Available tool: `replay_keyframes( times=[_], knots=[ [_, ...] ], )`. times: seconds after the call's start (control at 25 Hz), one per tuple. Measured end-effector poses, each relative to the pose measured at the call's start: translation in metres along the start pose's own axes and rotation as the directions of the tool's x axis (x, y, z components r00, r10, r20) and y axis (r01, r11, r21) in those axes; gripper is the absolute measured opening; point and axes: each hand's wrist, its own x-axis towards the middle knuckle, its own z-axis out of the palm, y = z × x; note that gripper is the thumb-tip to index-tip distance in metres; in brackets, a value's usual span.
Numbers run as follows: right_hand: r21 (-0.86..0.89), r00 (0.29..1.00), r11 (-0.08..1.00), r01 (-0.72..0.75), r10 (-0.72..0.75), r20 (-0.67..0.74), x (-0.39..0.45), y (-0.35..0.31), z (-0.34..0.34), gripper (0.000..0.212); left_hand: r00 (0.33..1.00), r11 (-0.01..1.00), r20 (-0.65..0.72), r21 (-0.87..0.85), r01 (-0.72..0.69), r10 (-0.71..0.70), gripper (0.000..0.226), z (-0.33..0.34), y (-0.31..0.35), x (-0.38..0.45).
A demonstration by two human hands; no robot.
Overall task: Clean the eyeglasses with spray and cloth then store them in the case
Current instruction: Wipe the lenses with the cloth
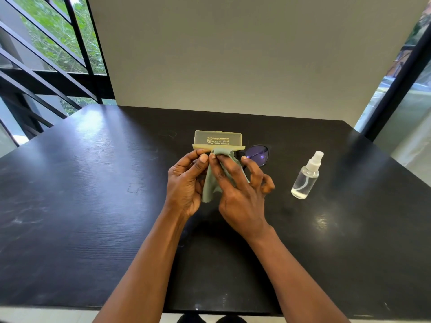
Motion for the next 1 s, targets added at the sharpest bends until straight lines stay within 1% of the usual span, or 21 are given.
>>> replay_keyframes(
  times=[0.12,0.2,0.36,0.48,0.56,0.64,0.84,0.92,1.0],
  knots=[
    [-0.035,0.998,0.998,0.059,-0.06,-0.003,-0.003,0.006,-0.003,0.052,1.0,0.999,-0.008,-0.033,0.007,-0.007,0.022,-0.002,0.003,0.001],
    [-0.071,0.997,0.995,0.071,-0.073,-0.023,-0.004,0.008,-0.004,0.051,1.0,0.998,-0.009,-0.055,0.007,-0.008,0.02,-0.003,0.006,0.0],
    [-0.076,0.999,0.997,-0.028,0.024,-0.048,-0.002,0.009,-0.004,0.04,1.0,0.999,-0.003,-0.032,0.015,-0.015,0.017,-0.002,0.006,-0.002],
    [-0.044,0.996,0.995,-0.087,0.086,-0.022,-0.001,0.009,-0.002,0.043,0.999,0.999,0.003,-0.015,0.034,-0.034,0.017,0.0,0.004,-0.002],
    [-0.027,0.995,0.995,-0.098,0.098,0.007,-0.001,0.005,-0.001,0.048,0.999,0.999,-0.01,-0.006,0.038,-0.038,0.017,0.0,0.004,-0.002],
    [-0.026,0.997,0.997,-0.074,0.074,0.003,0.001,0.002,-0.001,0.05,0.999,0.999,-0.02,0.0,0.036,-0.036,0.017,0.001,0.003,-0.002],
    [-0.06,0.998,0.996,0.059,-0.061,-0.022,-0.001,0.004,-0.002,0.039,1.0,1.0,-0.014,-0.024,0.007,-0.007,0.018,0.002,0.006,-0.001],
    [-0.074,0.997,0.994,0.078,-0.08,-0.021,-0.003,0.006,-0.002,0.045,0.999,0.999,-0.032,-0.047,0.005,-0.007,0.017,-0.001,0.011,-0.001],
    [-0.1,0.996,0.992,0.081,-0.085,-0.038,-0.004,0.01,-0.002,0.045,0.999,0.999,-0.041,-0.049,0.005,-0.007,0.017,-0.003,0.014,-0.002]
  ],
)
